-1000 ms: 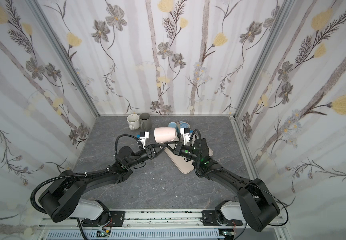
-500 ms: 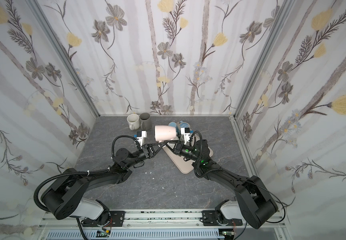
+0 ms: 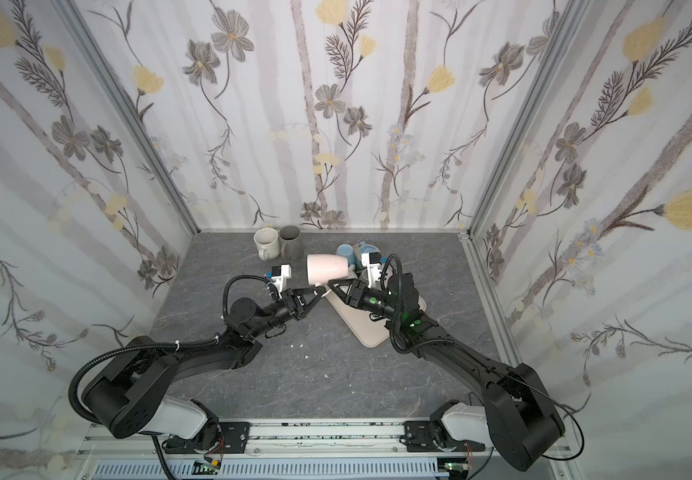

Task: Turn the mug right side up
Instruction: Place the mug at the top-left of the table.

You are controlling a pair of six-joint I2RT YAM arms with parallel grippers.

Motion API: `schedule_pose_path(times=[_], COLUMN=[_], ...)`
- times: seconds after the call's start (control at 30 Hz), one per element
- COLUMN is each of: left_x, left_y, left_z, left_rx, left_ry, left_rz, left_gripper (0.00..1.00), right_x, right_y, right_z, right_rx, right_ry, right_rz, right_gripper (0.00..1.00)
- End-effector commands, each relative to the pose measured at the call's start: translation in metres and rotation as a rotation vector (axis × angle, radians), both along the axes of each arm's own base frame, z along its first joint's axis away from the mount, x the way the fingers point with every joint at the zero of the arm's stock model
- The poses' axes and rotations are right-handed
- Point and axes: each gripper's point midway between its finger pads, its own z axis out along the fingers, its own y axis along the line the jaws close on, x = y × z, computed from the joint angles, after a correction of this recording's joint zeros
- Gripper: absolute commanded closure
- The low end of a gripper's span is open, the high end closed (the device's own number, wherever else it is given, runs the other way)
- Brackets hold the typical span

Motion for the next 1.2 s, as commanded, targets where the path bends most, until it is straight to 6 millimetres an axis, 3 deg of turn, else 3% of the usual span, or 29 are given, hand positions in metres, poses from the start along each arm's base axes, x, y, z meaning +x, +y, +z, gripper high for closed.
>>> schedule_pose_path(times=[0.0, 0.33, 0.43, 0.6, 0.9, 1.17], left_x=[-0.001, 0.001, 0.001, 0.005, 0.03, 0.073], left_y=[0.003, 0.021, 0.033, 0.071, 0.149, 0.192], left_z=[0.002, -0.028, -0.036, -0.034, 0.001, 0.044], left_rx=[-0.015, 0.14, 0.233, 0.35, 0.582, 0.787], left_ry=[-0.002, 0.053, 0.055, 0.051, 0.007, -0.062], left_rz=[0.002, 0.068, 0.116, 0.225, 0.426, 0.543], left_gripper=[1.0, 1.0, 1.0, 1.0, 1.0, 1.0], right_x=[0.007, 0.014, 0.019, 0.025, 0.028, 0.025], right_y=[-0.009, -0.023, -0.029, -0.04, -0.068, -0.096], right_z=[-0.006, -0.024, -0.031, -0.037, -0.048, -0.064], right_rx=[-0.089, -0.167, -0.18, -0.198, -0.243, -0.281], right_ry=[-0.034, -0.003, 0.015, 0.039, 0.073, 0.104], right_rz=[-0.055, -0.116, -0.13, -0.156, -0.23, -0.312], right_gripper=[0.52, 0.49, 0.49, 0.48, 0.48, 0.47])
